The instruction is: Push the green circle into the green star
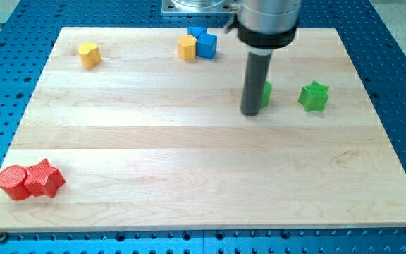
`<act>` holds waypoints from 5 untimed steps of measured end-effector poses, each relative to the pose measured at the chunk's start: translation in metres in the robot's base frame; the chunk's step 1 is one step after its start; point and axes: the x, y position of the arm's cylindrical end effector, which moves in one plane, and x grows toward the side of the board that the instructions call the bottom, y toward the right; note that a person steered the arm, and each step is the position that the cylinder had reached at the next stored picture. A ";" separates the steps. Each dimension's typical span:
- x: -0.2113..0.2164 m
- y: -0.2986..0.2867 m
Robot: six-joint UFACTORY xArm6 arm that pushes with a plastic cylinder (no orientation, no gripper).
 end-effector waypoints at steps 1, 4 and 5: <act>-0.002 -0.047; -0.045 0.022; -0.045 0.053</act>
